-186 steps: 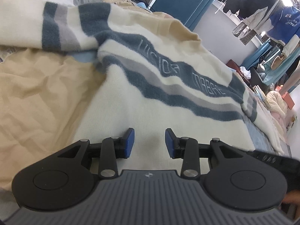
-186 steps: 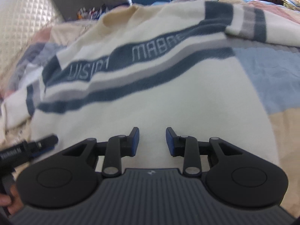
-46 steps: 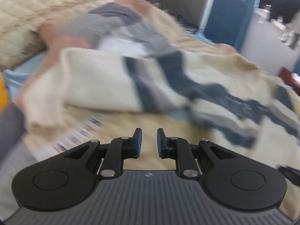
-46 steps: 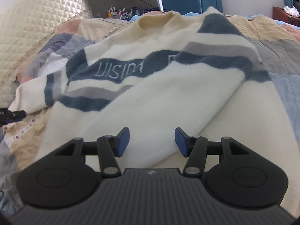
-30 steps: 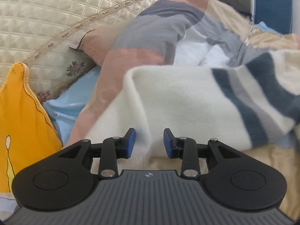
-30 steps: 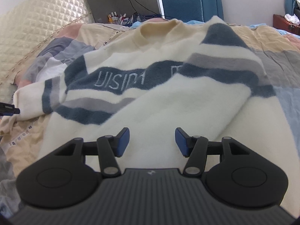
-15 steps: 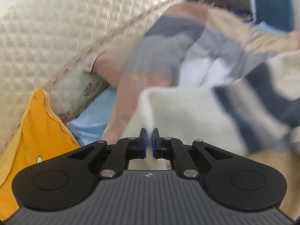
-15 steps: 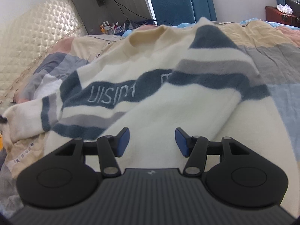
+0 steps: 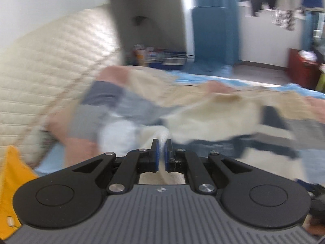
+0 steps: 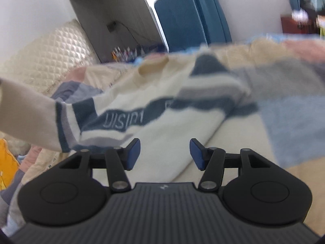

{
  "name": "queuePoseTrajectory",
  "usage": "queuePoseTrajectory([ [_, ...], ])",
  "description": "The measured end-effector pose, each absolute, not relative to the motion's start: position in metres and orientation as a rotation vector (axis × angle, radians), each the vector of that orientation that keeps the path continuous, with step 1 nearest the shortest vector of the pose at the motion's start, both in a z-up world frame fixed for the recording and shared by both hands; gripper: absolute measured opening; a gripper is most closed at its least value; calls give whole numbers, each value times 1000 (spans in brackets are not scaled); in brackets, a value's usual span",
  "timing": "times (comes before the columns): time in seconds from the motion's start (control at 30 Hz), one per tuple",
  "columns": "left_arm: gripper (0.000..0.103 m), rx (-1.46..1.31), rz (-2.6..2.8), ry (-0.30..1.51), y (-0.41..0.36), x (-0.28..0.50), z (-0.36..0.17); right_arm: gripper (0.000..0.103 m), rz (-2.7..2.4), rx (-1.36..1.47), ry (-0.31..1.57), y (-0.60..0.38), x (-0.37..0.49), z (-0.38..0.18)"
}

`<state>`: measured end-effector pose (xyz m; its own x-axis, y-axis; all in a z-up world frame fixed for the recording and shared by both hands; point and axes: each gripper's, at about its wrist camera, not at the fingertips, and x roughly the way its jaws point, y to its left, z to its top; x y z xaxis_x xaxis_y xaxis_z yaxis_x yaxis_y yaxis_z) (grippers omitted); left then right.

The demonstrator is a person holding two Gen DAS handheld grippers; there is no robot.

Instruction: Fold large clothes

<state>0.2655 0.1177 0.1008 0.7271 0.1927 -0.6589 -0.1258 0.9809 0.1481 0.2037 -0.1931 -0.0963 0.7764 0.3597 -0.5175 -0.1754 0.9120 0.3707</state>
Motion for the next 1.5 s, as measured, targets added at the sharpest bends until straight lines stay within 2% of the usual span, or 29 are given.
queuePoseTrajectory([
  [0.13,6,169,8,750,33,261,101,59,313,320,532,-208,182,-80],
  [0.23,6,144,-78,787,-15,267,83,59,307,401,538,-229,184,-83],
  [0.43,6,34,-186,881,-77,292,12,59,205,565,593,-267,201,-108],
  [0.6,7,-18,-212,968,-85,322,-52,59,145,623,597,-286,206,-124],
  [0.73,10,-62,-230,1006,-78,333,-75,59,143,672,627,-295,211,-135],
  [0.83,32,-108,-240,977,-62,329,-80,59,155,668,622,-292,211,-133],
  [0.87,42,-126,-233,965,-54,326,-79,59,161,665,622,-291,211,-132],
  [0.9,46,-148,-227,947,-44,320,-78,59,168,663,623,-290,211,-132],
  [1.13,47,-294,-120,869,44,294,-107,61,173,626,665,-270,215,-127],
  [1.23,47,-369,-48,864,86,293,-133,70,169,591,703,-259,221,-131],
  [1.5,47,-636,-10,776,165,315,-176,70,128,487,769,-229,242,-144],
])
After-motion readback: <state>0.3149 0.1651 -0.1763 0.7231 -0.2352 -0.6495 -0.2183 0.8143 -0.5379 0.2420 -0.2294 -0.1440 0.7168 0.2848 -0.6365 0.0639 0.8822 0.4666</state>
